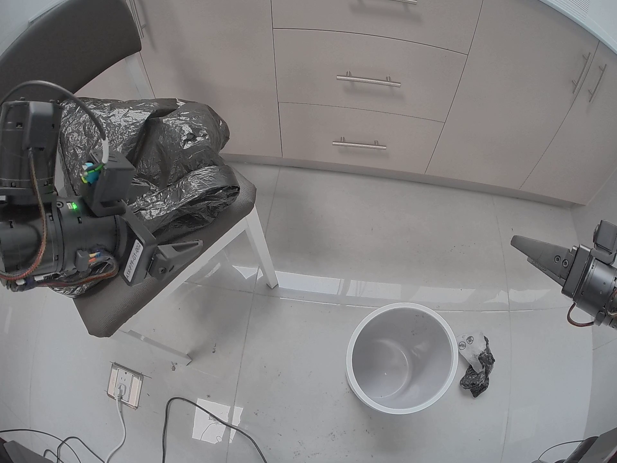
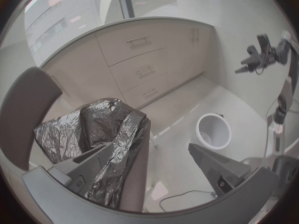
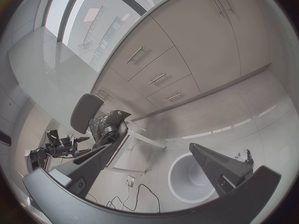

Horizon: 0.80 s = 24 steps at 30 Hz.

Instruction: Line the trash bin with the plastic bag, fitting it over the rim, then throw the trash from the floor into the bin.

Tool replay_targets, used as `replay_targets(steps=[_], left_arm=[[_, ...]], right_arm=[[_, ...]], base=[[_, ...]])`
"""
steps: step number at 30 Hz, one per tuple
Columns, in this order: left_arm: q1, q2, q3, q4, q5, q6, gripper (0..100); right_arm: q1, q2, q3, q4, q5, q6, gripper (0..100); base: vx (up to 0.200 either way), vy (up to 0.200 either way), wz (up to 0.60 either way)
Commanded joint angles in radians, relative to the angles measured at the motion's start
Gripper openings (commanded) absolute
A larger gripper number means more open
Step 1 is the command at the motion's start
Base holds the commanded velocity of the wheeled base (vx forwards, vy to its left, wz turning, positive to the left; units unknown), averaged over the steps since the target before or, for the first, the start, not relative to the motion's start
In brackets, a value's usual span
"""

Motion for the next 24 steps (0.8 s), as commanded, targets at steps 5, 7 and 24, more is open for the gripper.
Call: replay_targets(steps=[5,7,24], left_arm=[[0.001,0.108,0.003,-0.068,0.039,0.087,100],[-0.002,0.116,-0.001,-0.078,0.039,0.087,100],[0.011,0.25,0.005,-0.324,0.176,0.081,100]], right_arm=[[-0.004,-0.002,-0.002,-0.009,0.0,0.001,100],[-0.004,-0.002,-0.002,-0.009,0.0,0.001,100],[-0.005,-0.011,-0.002,-0.017,0.0,0.014,100]], base=[[0.0,0.0,0.0],[0.0,0.0,0.0],[0.0,0.0,0.0]])
